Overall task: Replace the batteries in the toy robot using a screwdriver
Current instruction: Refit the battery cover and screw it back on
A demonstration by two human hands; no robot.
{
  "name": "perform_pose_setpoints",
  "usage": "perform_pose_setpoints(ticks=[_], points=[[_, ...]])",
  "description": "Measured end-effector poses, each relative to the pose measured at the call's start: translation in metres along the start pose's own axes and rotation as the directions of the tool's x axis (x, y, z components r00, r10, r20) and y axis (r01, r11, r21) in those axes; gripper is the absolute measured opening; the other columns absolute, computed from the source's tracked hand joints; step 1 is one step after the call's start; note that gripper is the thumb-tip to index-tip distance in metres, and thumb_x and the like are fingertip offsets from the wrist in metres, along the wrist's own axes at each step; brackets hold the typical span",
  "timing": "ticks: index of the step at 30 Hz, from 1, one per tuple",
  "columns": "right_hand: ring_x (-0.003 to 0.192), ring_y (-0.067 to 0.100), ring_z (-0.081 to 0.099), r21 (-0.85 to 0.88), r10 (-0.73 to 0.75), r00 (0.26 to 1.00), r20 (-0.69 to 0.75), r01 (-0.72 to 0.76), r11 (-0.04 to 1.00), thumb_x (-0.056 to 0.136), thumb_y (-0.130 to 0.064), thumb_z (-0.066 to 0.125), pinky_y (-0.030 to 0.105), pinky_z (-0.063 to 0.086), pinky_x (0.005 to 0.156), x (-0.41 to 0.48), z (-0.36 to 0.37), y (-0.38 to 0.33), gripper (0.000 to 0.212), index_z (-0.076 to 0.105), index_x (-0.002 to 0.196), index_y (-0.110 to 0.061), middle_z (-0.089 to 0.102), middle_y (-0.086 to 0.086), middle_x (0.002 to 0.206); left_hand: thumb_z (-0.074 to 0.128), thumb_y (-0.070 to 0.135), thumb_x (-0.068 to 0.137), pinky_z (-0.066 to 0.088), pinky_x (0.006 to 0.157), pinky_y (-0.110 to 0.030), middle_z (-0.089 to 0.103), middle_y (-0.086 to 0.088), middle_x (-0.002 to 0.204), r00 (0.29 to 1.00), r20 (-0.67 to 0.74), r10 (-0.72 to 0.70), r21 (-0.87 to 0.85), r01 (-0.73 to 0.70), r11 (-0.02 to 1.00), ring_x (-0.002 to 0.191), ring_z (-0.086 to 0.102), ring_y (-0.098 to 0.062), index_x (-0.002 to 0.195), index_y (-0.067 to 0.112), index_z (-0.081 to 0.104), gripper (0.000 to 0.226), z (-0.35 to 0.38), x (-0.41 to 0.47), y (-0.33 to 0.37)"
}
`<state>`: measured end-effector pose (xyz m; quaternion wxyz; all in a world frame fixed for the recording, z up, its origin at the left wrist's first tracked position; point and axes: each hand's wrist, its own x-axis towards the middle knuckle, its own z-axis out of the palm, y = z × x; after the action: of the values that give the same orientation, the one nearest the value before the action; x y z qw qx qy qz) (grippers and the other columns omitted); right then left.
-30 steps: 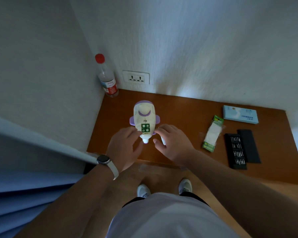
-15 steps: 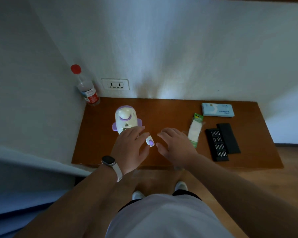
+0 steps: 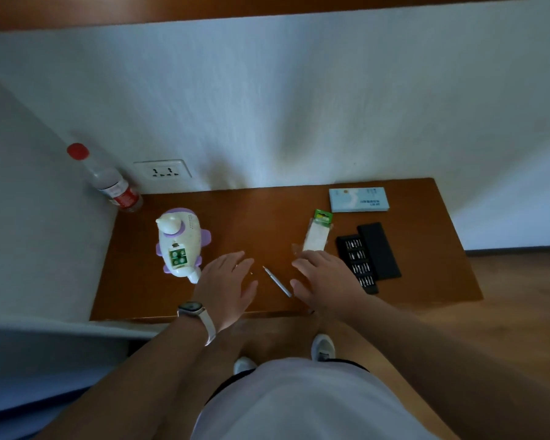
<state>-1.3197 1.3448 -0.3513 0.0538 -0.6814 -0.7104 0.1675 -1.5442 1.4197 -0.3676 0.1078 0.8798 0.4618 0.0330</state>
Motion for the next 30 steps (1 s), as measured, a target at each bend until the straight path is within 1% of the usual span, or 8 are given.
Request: perform_pose_setpoints(ticks=[3,5,9,11,15,21,24,30], points=[[0.123,0.02,0.049,0.013,-0.014,1.0,0.018,0.014,1.0,0.096,-0.047,0.041,0.037,0.041,0.099,-0.003,0.004,0.015,0.048,0.054,0.132,-0.019,0.054,0.001,0.135,0.055,0.041,0.098,0.044,0.105,-0.037,0.049,-0.005,0.149,0.987,0.069,-0.143,-0.029,0.145,0.989,0.138,0.045,-0.022,0.143,0.019,0.051,0.05,0.013,0.001,0.009],[0.12,0.019,0.049,0.029,-0.018,0.999,0.04,0.017,0.999,0.095,-0.047,0.042,0.036,0.042,0.097,-0.002,0.009,0.024,0.047,0.055,0.131,-0.018,0.055,0.0,0.132,0.053,0.041,0.099,0.045,0.101,-0.035,0.049,-0.004,0.149,0.969,0.105,-0.224,-0.048,0.23,0.972,0.135,0.045,-0.021,0.144,0.02,0.049,0.051,0.022,0.001,0.013],[0.115,0.02,0.053,0.07,-0.047,0.995,0.087,0.041,0.997,0.095,-0.045,0.042,0.037,0.047,0.093,-0.002,0.021,0.034,0.048,0.056,0.129,-0.015,0.058,0.002,0.126,0.05,0.041,0.099,0.051,0.095,-0.036,0.05,-0.003,0.143,0.917,0.173,-0.36,-0.064,0.375,0.925,0.128,0.049,-0.021,0.144,0.019,0.047,0.05,0.038,-0.003,0.018],[0.114,0.019,0.054,0.072,-0.067,0.991,0.115,0.059,0.996,0.095,-0.045,0.042,0.036,0.048,0.092,-0.001,0.026,0.037,0.048,0.056,0.129,-0.015,0.058,0.001,0.125,0.051,0.04,0.099,0.051,0.092,-0.035,0.051,-0.002,0.14,0.902,0.18,-0.392,-0.066,0.409,0.91,0.124,0.05,-0.021,0.143,0.019,0.048,0.049,0.044,-0.005,0.02],[0.113,0.02,0.054,0.066,-0.094,0.985,0.144,0.086,0.994,0.096,-0.043,0.045,0.036,0.048,0.092,0.004,0.034,0.048,0.045,0.056,0.13,-0.015,0.058,0.001,0.124,0.052,0.039,0.098,0.051,0.091,-0.038,0.052,-0.003,0.14,0.892,0.193,-0.409,-0.08,0.429,0.9,0.124,0.05,-0.023,0.141,0.019,0.05,0.048,0.053,-0.003,0.028],[0.102,0.022,0.059,0.07,-0.116,0.985,0.128,0.108,0.992,0.094,-0.041,0.046,0.039,0.052,0.082,0.012,0.04,0.059,0.043,0.061,0.123,-0.013,0.063,0.003,0.115,0.051,0.036,0.099,0.049,0.095,-0.039,0.053,-0.003,0.142,0.874,0.205,-0.442,-0.081,0.465,0.882,0.128,0.05,-0.023,0.141,0.019,0.051,0.045,0.063,0.005,0.04],[0.095,0.022,0.06,0.068,-0.148,0.981,0.123,0.141,0.988,0.093,-0.04,0.047,0.038,0.052,0.078,0.015,0.046,0.063,0.041,0.062,0.119,-0.013,0.063,0.003,0.109,0.049,0.035,0.101,0.049,0.095,-0.039,0.054,-0.004,0.141,0.832,0.202,-0.517,-0.081,0.54,0.838,0.128,0.052,-0.024,0.141,0.02,0.05,0.043,0.067,0.012,0.04],[0.09,0.021,0.059,0.086,-0.225,0.968,0.112,0.216,0.973,0.094,-0.037,0.05,0.034,0.052,0.071,0.031,0.061,0.057,0.034,0.062,0.114,-0.013,0.062,0.004,0.102,0.047,0.034,0.103,0.052,0.085,-0.036,0.059,-0.003,0.137,0.745,0.155,-0.649,-0.051,0.662,0.748,0.12,0.058,-0.023,0.14,0.022,0.052,0.04,0.075,0.027,0.036]])
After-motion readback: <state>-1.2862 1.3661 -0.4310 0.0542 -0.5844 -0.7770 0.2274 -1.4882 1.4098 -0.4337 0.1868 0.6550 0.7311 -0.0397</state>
